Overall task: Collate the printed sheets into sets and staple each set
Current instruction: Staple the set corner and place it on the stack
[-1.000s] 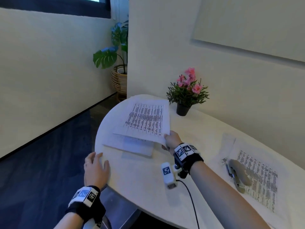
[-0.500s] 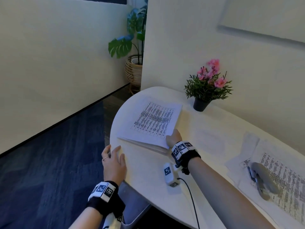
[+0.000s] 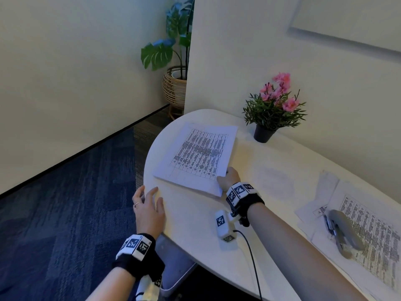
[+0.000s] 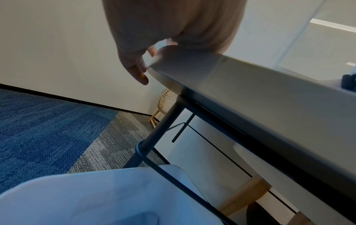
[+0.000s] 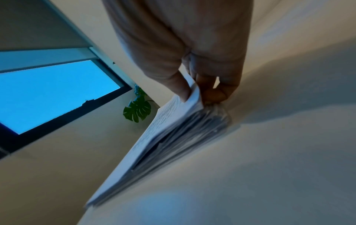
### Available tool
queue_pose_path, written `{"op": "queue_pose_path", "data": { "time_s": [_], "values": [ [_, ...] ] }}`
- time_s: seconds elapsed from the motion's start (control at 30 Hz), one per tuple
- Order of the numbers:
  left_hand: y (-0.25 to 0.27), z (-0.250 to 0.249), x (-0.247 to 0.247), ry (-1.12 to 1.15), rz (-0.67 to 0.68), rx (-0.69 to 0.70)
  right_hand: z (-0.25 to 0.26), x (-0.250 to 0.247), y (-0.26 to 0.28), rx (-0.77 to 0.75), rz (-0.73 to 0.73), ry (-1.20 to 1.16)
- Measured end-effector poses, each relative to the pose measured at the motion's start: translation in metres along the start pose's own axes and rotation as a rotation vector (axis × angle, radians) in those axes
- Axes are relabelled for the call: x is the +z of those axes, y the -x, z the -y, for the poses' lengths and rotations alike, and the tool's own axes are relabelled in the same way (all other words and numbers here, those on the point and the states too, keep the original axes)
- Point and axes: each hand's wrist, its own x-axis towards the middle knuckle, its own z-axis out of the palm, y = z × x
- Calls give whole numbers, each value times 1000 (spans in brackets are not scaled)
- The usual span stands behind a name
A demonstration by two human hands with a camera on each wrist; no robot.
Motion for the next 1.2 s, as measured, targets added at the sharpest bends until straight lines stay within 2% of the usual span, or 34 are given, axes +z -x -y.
{"op": "queue_pose_path", "data": {
  "time_s": [0.37,0.53,0.63,0.77,0.83,0.93,1.1,1.13,1.2],
  "values": [
    [2,5,2,64,-56,3,13,-15,17,-32,-54,155],
    [7,0,0,81,-59,-47,12,-15,16,-47,-46,220],
    [7,-1,-2,87,-44,-81,13,-14,15,-2,-40,261],
    [9,-3,-6,92,-37,-101,7,-45,19,-44,-64,213],
    [10,-6,-9,110,-26,-120,-10,-74,23,-44,-103,213],
    [11,-8,-14,134,-22,-147,-55,-127,33,32,-189,234],
    [9,1,-13,108,-48,-95,-156,-205,72,306,-421,456],
    [7,4,-12,97,-54,-85,-173,-214,81,365,-440,489],
    [8,8,-11,57,-51,-58,-207,-222,91,415,-387,445]
  ]
}}
